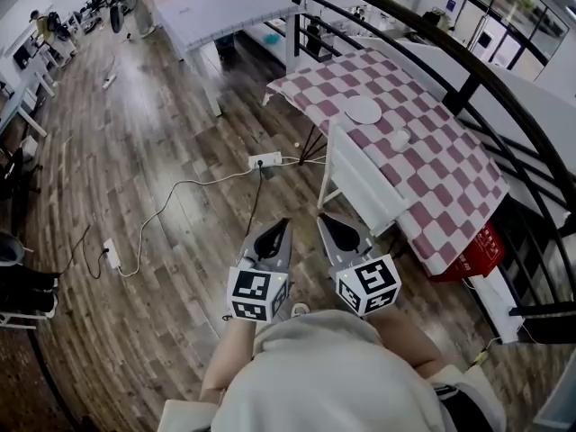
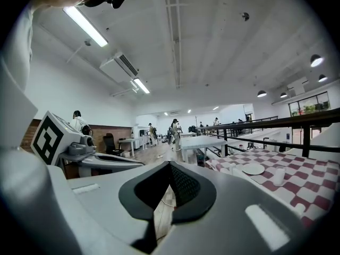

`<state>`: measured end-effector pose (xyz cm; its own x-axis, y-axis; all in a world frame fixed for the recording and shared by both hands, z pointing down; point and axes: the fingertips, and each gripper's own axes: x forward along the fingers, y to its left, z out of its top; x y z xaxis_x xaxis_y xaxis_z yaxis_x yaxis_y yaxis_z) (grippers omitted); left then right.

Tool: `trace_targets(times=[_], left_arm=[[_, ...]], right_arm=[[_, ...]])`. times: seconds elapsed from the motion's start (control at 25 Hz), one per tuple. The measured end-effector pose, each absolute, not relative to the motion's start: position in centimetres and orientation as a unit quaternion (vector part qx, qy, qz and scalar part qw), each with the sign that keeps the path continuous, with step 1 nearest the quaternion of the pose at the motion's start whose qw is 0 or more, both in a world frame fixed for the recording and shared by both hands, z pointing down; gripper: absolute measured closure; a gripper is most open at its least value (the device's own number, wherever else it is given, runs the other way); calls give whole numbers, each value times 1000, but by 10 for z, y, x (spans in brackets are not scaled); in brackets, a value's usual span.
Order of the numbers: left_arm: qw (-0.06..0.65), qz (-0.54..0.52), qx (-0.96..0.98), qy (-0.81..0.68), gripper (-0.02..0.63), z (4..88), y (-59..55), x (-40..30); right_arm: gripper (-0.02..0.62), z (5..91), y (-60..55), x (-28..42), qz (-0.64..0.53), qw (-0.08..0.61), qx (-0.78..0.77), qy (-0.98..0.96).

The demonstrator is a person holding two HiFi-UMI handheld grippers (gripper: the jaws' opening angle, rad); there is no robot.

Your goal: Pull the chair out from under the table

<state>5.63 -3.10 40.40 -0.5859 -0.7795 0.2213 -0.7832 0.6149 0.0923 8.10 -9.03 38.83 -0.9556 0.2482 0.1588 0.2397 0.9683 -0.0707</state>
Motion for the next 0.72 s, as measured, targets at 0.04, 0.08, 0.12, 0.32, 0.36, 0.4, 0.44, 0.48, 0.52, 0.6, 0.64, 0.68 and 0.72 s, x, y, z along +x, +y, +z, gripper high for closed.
trace_targets(times=[0.04,0.08,0.12,0.32,0.36,0.4,0.44,0.48,0.52,0.6,0.64,0.68,0.72], left_arm=[[121,7,442,-889,595,405,-35,53],[123,6,444,-887,595,407,-40,51],[124,6,447,-886,595,408,-44,49],[132,9,466,-875,595,412,-67,43],[132,10,469,-873,595,413,-71,42],[133,12,473,-871,595,414,-76,42],[133,15,476,-869,595,414,-81,41],[133,18,480,-867,595,415,-86,40],[133,20,484,-864,595,415,-91,40],[134,22,495,-858,595,415,-101,38],[135,24,502,-854,595,414,-106,37],[135,28,508,-850,595,414,-111,36],[135,32,515,-846,595,414,-115,34]], right_arm=[[598,390,-95,79,24,86,-120,-989],[597,392,-99,78,23,88,-116,-989],[598,393,-104,78,22,90,-111,-989],[598,394,-134,78,22,93,-81,-992],[597,393,-140,79,24,93,-75,-993],[597,394,-146,80,27,93,-68,-993],[598,394,-152,82,29,93,-62,-993],[597,395,-158,83,30,94,-55,-994],[597,396,-164,84,32,95,-48,-994],[597,397,-175,85,36,96,-34,-994],[597,398,-179,85,39,97,-25,-994],[598,399,-183,86,41,98,-17,-994],[598,400,-186,85,43,100,-10,-994]])
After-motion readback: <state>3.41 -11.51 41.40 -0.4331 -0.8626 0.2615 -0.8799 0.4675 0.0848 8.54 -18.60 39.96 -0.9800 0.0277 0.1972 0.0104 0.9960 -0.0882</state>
